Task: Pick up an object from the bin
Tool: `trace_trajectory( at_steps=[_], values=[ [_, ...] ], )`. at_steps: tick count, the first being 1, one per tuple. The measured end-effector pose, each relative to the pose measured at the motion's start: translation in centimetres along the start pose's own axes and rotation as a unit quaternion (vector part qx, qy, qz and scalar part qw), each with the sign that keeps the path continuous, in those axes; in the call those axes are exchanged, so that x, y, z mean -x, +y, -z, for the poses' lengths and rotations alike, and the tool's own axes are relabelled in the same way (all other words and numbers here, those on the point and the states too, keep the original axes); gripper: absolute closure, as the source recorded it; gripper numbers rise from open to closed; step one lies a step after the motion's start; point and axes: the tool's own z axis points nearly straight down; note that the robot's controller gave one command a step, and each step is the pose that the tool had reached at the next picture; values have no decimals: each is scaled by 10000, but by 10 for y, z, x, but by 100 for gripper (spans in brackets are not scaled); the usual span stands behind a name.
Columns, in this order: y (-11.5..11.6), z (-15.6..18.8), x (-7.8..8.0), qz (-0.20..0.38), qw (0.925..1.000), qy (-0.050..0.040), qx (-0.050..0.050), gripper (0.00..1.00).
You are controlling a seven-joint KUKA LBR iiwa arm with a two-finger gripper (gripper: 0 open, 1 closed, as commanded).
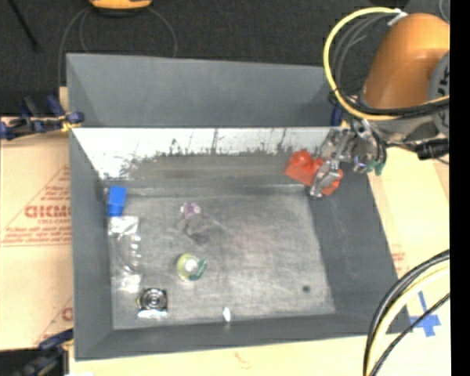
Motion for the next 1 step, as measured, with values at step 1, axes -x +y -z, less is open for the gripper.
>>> trace_trajectory(
  at_steps=[1],
  values=[
    [-20, -17, 14, 2304, 9731, 38, -9, 100]
  ],
)
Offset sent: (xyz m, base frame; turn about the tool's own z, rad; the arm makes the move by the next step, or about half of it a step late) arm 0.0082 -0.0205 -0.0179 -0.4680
